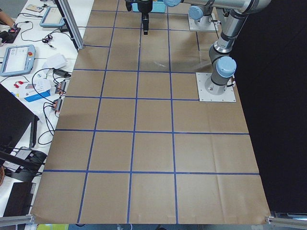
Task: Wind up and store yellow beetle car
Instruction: 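Lower the car into the bin and open the right gripper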
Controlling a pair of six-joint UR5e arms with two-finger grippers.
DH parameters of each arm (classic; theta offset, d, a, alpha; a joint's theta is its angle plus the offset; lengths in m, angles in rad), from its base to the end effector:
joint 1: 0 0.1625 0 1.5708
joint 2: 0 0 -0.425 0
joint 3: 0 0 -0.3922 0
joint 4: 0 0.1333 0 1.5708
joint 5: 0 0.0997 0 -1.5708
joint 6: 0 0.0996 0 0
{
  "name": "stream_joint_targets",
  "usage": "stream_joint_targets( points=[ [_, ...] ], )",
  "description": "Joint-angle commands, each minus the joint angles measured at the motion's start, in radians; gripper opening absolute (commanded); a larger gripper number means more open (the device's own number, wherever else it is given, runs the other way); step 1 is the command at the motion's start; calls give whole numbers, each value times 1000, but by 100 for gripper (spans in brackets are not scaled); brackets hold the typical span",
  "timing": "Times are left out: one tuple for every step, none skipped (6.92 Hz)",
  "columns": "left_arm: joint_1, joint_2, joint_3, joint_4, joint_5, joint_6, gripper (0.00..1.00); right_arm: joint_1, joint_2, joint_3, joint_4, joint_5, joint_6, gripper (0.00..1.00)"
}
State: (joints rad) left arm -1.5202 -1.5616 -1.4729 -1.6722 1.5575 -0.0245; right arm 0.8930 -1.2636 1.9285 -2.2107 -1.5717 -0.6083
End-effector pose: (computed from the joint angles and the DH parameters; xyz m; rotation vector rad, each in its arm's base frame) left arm -0.1099 -0.4925 0.5304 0.1174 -3.1262 0.0092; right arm -0.2313 -0.4998 0.2236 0.1086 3.1253 0.0321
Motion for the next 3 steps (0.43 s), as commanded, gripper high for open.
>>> stream_joint_targets(
  points=[
    [0,0,0,0,0,0,100,1,3,3,-73,15,4,69],
    [0,0,0,0,0,0,100,1,4,1,-93,16,7,90],
    [0,0,0,0,0,0,100,1,9,-5,-102,31,7,93]
  ],
)
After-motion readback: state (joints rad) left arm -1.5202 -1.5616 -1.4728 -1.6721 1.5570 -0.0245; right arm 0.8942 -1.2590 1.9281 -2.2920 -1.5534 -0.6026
